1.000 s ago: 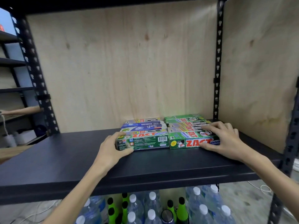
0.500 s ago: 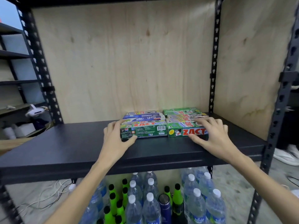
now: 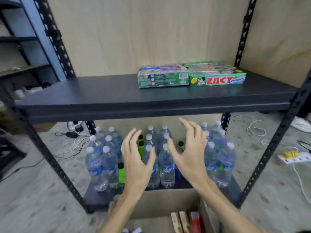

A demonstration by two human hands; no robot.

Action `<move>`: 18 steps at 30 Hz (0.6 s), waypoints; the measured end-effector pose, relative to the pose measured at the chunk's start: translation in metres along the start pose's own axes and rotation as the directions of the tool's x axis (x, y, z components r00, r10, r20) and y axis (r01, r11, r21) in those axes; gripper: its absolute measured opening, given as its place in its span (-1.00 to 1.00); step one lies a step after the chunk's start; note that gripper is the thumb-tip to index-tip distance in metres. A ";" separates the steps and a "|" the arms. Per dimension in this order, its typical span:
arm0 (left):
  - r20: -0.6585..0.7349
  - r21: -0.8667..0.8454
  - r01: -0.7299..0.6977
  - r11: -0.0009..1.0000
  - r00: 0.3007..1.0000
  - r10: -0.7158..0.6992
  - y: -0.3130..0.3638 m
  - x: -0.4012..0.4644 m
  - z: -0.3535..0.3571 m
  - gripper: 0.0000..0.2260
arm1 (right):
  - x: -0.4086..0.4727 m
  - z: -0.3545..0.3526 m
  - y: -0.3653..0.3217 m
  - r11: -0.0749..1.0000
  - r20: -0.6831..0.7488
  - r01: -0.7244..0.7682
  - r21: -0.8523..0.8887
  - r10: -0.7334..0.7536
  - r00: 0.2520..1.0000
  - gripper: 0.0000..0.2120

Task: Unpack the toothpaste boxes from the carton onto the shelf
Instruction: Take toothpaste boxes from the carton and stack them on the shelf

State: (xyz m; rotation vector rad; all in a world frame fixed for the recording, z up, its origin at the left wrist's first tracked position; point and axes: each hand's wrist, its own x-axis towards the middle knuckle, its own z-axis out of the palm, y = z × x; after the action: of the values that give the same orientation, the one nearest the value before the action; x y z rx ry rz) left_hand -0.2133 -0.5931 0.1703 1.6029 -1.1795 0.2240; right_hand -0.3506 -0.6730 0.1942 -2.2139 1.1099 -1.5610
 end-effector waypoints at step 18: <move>0.317 0.628 0.471 0.620 0.572 -0.756 -0.203 -0.245 0.016 -0.55 | -0.294 0.126 0.092 0.836 0.552 -0.184 -0.518 0.491 0.674 -0.28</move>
State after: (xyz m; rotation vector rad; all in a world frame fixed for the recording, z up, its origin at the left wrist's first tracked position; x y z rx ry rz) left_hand -0.1836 -0.4827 -0.1269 2.5742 -0.8834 -0.5288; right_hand -0.3269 -0.5668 -0.1203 -2.3010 1.5749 -0.2902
